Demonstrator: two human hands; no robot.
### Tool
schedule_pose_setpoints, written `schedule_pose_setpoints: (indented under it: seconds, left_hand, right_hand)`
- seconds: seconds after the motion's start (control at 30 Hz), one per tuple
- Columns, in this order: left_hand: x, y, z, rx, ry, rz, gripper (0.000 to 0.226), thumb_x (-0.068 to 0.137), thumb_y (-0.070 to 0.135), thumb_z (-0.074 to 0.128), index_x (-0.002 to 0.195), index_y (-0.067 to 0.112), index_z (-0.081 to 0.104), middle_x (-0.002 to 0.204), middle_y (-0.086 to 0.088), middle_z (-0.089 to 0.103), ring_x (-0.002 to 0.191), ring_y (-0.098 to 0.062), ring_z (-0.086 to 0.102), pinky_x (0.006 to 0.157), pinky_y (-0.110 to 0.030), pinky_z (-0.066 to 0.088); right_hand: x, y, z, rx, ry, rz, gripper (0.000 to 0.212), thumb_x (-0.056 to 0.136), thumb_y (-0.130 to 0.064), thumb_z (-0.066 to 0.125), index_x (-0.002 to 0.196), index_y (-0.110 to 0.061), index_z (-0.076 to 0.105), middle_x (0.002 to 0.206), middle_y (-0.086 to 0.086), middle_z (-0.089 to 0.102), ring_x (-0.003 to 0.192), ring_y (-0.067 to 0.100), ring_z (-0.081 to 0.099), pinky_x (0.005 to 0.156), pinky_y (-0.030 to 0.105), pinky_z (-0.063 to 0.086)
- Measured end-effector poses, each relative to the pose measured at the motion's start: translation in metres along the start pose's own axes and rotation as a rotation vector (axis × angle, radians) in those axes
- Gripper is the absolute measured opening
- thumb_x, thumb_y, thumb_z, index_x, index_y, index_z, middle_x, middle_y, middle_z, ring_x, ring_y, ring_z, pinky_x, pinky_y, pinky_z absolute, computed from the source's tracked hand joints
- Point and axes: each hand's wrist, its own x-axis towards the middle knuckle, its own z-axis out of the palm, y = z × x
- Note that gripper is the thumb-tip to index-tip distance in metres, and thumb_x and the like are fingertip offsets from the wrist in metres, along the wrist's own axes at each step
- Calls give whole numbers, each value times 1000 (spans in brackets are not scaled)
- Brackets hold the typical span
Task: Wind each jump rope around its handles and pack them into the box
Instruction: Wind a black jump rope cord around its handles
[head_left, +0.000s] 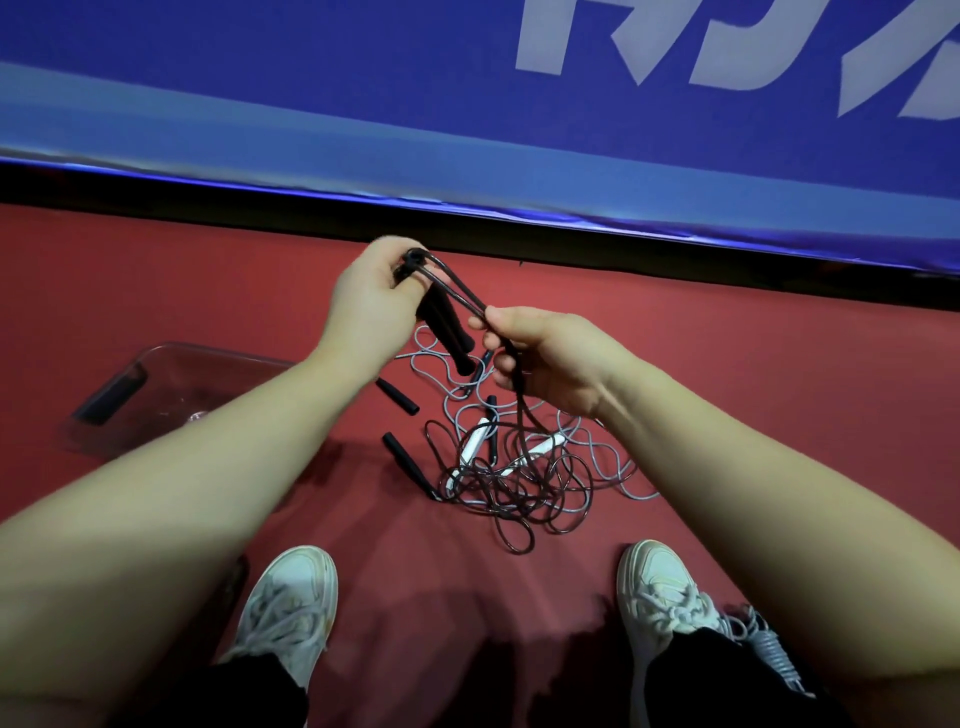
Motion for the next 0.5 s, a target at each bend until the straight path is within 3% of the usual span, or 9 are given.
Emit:
schedule_pose_setpoints:
  seconds: [0.1,0.17,0.3,0.4,0.5]
  left_hand:
    - [1,4,-4,-126,12,23,45,92,-5,44,98,38,56,105,-17,65,92,-21,67,65,-23,53]
    - [-1,7,-5,-190,-18,31,46,94,-7,42,104,35,59,103,-13,63,86,-12,67,63,-17,52]
    - [-3,11,-1,-280,20,-55,42,91,-12,36,89,24,58,99,-14,63,90,-18,66,55,-16,51]
    - [-2,11,0,-398,58,-163,44,89,-15,32,85,22,56,93,-15,65,88,-23,68,58,-24,55]
    - [-2,10,-2,-472,58,-203,41,90,-14,33,85,20,54,90,-14,65,89,-25,69,63,-29,57]
  right_hand:
    - [3,8,-2,-44,13,-50,16,95,-15,48,90,-13,63,59,-11,56,51,4,39,56,20,33]
    - [6,11,-3,-74,64,-71,17,95,-13,50,86,-14,65,58,-11,56,51,4,39,56,20,31]
    - [4,6,2,-72,157,-92,16,92,-9,55,81,-13,65,60,-6,57,44,1,41,50,16,35]
    - [1,1,5,-356,249,-197,15,92,-15,58,79,-16,63,59,-9,57,38,-3,43,43,8,31]
    - [4,0,6,-745,362,-300,15,94,-31,54,82,-24,59,89,-1,57,58,-2,50,56,12,38]
